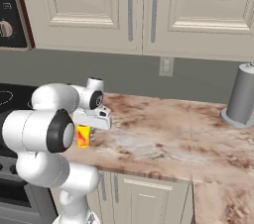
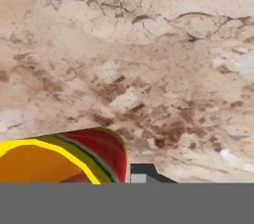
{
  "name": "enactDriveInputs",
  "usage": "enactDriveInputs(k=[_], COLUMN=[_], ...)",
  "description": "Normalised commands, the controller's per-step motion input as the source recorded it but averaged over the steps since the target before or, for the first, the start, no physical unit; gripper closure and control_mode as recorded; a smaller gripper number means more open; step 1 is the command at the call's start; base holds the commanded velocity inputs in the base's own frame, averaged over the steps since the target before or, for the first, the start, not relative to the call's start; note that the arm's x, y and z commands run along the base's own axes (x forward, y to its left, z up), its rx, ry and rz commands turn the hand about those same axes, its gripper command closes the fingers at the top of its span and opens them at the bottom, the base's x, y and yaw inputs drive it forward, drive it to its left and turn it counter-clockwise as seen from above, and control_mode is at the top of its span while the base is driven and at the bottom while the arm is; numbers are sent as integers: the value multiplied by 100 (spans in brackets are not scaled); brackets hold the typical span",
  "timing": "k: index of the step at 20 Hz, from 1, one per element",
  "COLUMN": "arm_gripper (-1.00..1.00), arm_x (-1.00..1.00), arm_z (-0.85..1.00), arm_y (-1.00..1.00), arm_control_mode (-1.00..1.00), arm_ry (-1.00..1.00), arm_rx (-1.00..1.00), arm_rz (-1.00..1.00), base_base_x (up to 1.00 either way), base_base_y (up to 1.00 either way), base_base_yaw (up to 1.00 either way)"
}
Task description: Place the microwavable item in the microwave. Then, close the microwave door and press the start button.
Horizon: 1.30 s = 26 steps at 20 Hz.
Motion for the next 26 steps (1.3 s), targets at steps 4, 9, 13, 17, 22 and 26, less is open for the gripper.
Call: enactDriveInputs(k=[4, 9, 13, 17, 22, 26], arm_gripper=[100, 100, 100, 100, 100, 100], arm_x=[-69, -96, -72, -53, -51, -62], arm_z=[8, 51, 88, 100, 100, 71], arm_y=[0, 0, -8, -29, -22, -11], arm_control_mode=[-100, -100, -100, -100, -100, -100], arm_ry=[-20, -23, -18, -12, -11, -13], arm_rx=[0, 0, 0, 0, 0, 0], arm_rz=[0, -6, -11, -11, -11, -10], base_base_x=[0, 0, 0, 0, 0, 0], base_base_y=[0, 0, 0, 0, 0, 0], base_base_yaw=[0, 0, 0, 0, 0, 0])
